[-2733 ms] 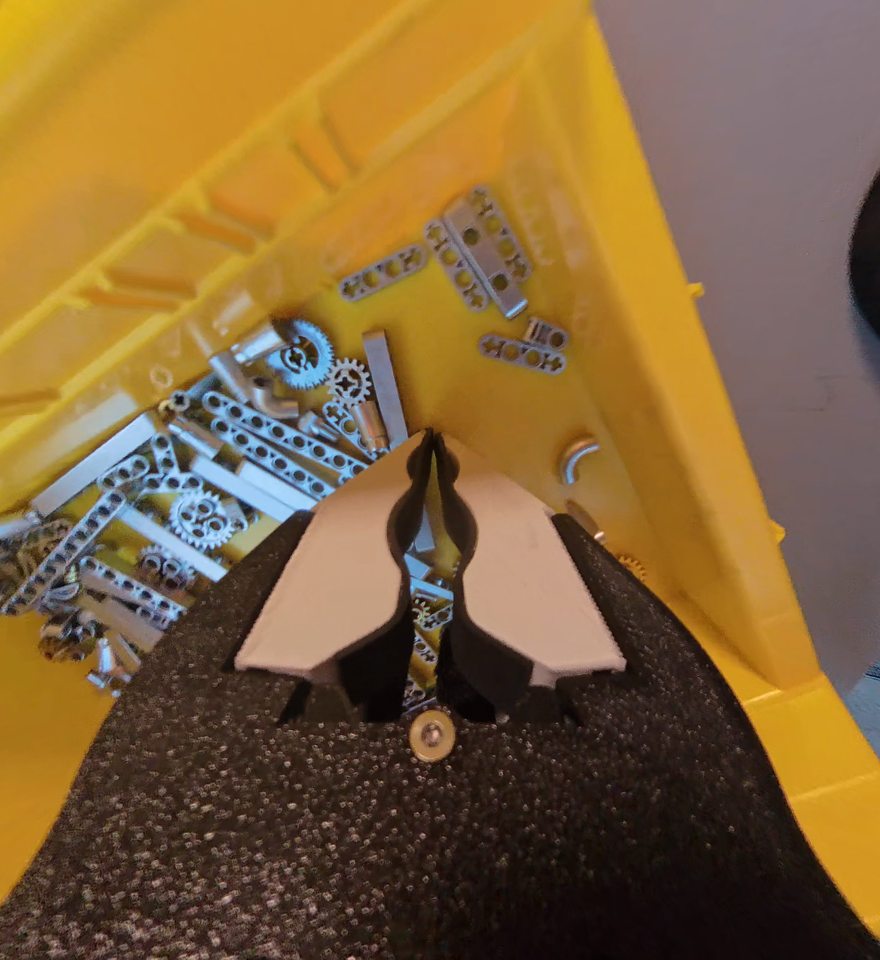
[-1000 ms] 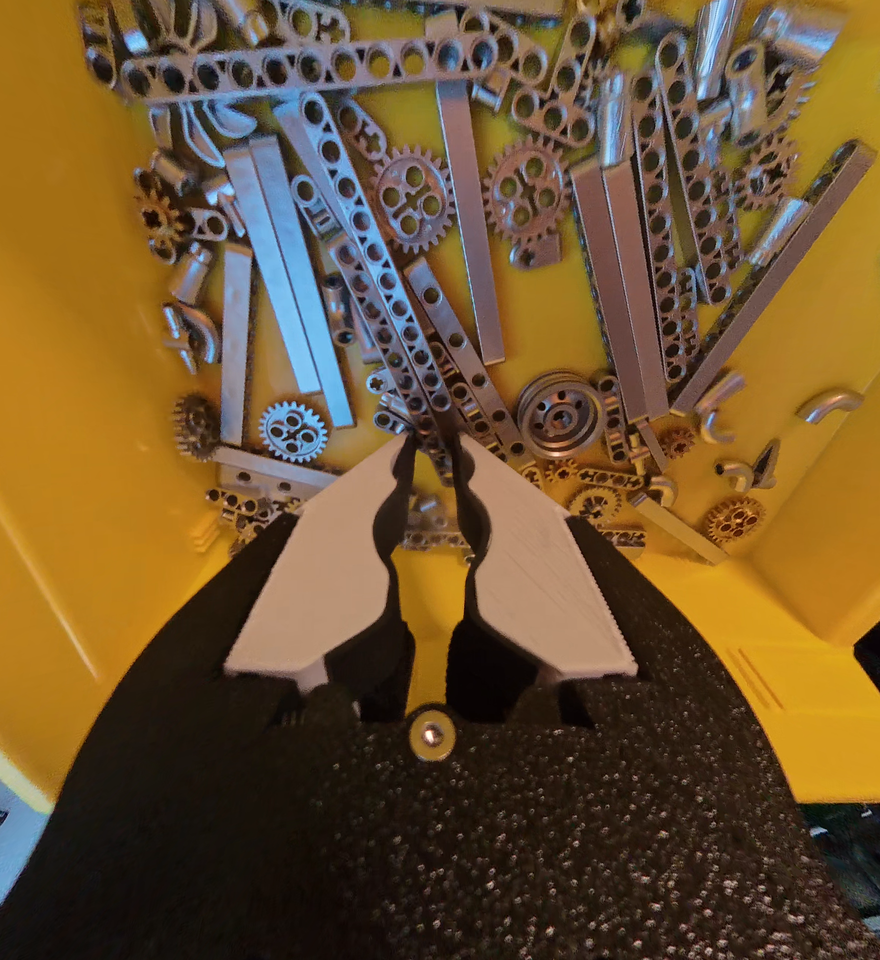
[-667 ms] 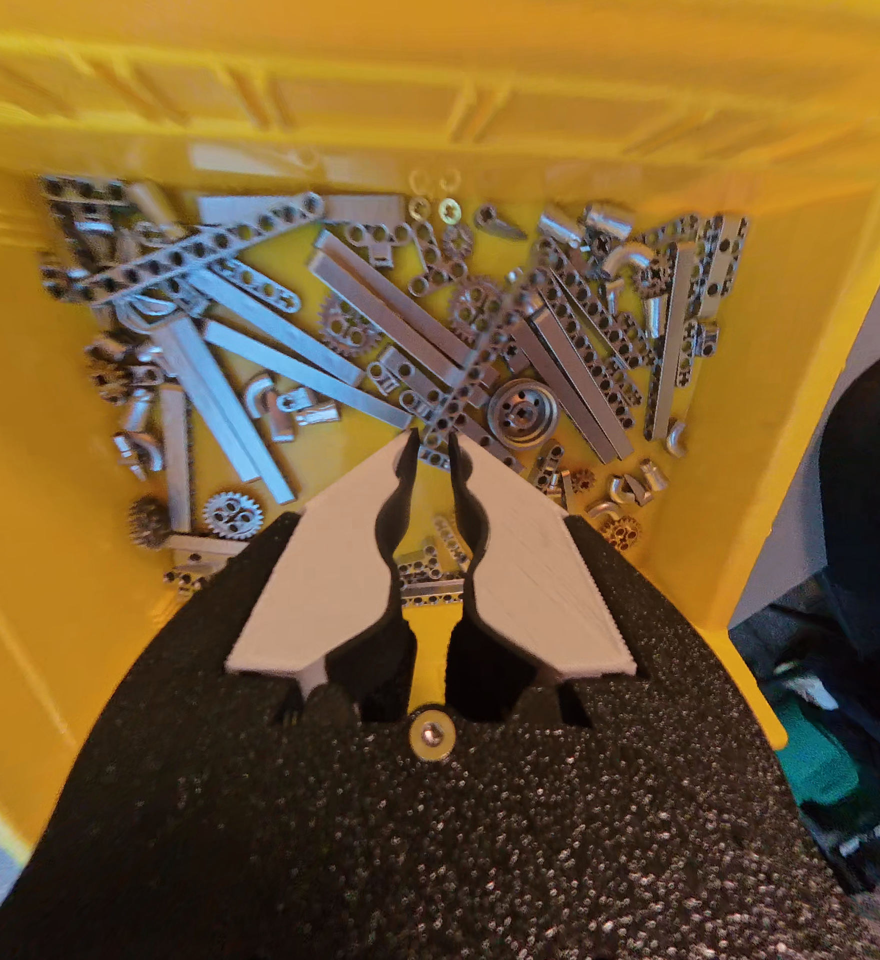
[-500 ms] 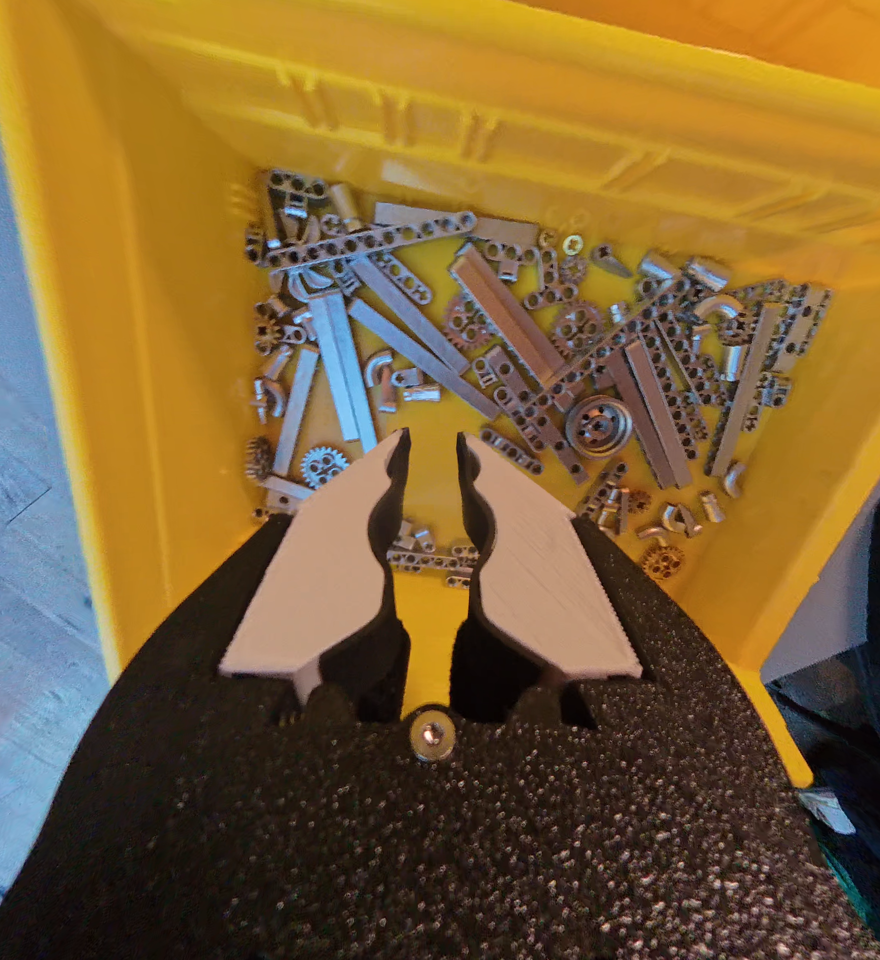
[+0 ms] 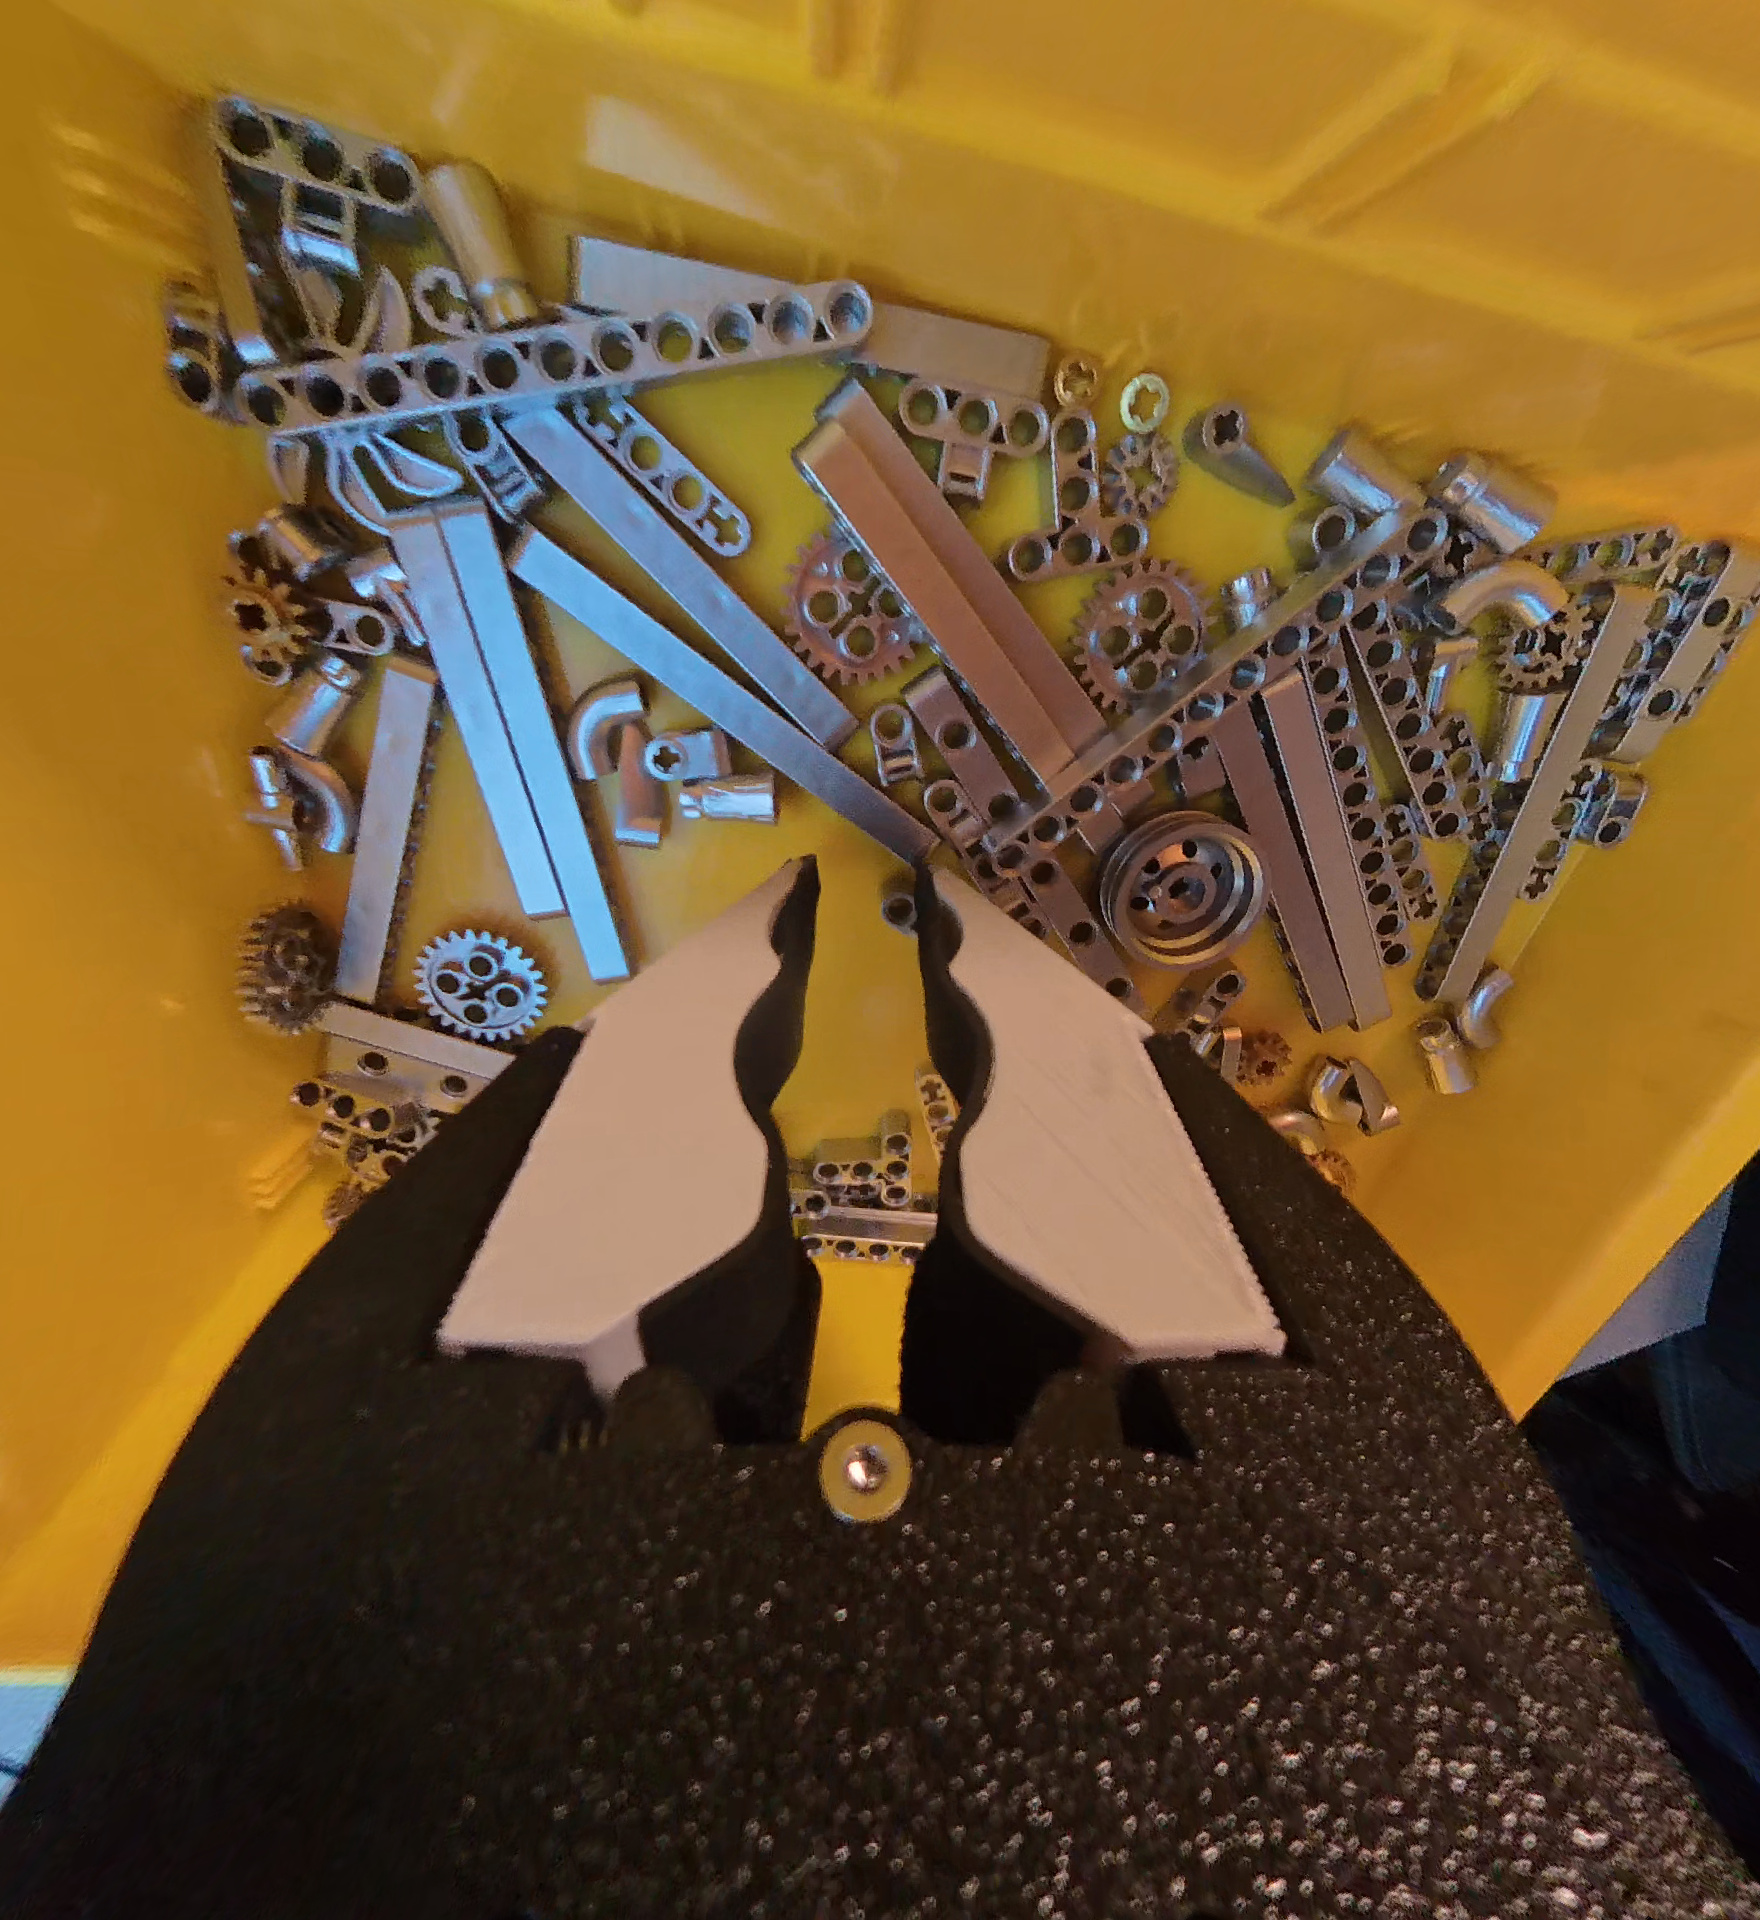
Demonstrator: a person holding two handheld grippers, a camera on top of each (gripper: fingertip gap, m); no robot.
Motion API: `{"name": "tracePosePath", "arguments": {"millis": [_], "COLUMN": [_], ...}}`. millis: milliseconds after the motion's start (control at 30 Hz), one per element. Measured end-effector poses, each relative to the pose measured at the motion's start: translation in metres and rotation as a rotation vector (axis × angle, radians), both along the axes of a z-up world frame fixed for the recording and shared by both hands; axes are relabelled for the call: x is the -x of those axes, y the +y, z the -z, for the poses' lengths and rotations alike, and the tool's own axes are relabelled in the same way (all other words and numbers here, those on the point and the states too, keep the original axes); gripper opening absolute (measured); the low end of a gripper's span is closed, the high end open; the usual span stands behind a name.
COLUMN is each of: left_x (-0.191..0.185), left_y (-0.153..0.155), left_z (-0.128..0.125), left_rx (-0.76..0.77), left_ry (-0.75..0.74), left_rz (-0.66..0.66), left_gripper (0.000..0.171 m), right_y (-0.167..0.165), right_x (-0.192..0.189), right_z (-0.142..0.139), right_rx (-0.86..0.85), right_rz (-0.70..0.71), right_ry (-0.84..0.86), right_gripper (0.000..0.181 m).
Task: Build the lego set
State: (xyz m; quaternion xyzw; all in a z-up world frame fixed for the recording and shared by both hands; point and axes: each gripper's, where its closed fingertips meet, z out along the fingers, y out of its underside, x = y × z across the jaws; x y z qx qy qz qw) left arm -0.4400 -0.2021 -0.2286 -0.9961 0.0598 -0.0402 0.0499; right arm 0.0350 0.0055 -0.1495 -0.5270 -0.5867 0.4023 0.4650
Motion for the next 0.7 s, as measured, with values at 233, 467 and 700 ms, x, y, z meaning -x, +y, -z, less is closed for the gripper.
{"name": "tracePosePath", "arguments": {"millis": [233,467,700], "left_x": [-0.020,-0.002,0.008], "left_y": [-0.024,-0.002,0.017], "left_z": [0.000,-0.013,-0.001], "left_rx": [0.089,-0.034,-0.079], "left_ry": [-0.018,0.083,0.096], "left_rz": [0.076,-0.001,-0.077], "left_gripper": [0.000,0.017,0.018], "right_y": [-0.001,-0.002,-0.002], "right_x": [0.000,0.000,0.000], "right_z": [0.000,0.001,0.000], "right_rx": [0.000,-0.004,-0.012], "right_rz": [-0.005,-0.008,-0.003], "right_ry": [0.000,-0.006,-0.002], "right_gripper": [0.052,0.052,0.051]}}
